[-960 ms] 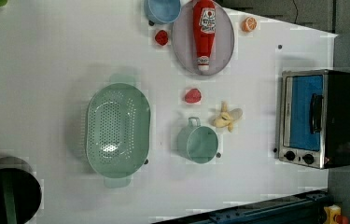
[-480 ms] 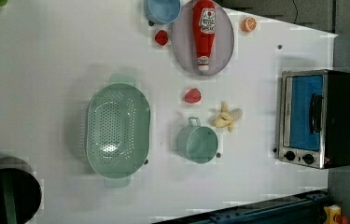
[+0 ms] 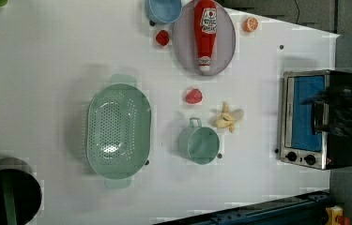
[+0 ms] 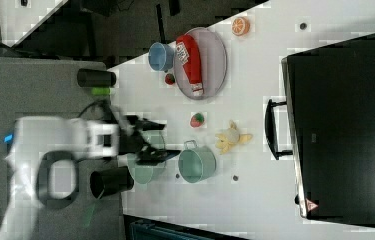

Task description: Pick banana from table and place on oven.

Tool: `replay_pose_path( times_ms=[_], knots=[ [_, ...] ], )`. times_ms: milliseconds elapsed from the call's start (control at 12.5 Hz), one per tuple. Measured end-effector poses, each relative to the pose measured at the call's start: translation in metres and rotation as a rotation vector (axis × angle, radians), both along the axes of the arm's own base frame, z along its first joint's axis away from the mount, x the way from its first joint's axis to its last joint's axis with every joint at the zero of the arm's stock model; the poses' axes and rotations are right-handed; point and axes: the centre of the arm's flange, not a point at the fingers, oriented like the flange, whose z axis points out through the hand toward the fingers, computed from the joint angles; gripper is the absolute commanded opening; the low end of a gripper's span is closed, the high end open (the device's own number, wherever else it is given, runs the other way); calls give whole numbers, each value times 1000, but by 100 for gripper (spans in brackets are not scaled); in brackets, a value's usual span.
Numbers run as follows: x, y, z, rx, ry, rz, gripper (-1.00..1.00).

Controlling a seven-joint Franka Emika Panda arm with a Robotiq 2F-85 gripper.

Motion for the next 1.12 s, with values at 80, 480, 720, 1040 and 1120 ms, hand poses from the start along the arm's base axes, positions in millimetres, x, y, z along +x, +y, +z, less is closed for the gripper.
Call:
replay_pose_path(
  times_ms=[80, 480, 720, 1040, 1120],
  knots=[
    [-4, 5, -38, -1, 52, 11, 100],
    [-19, 10, -139, 4, -10, 16, 100],
    [-23, -3, -177, -16, -72, 11, 100],
    [-36, 2, -237, -17, -33, 31, 100],
    [-37, 4, -254, -15, -26, 31, 100]
  ],
)
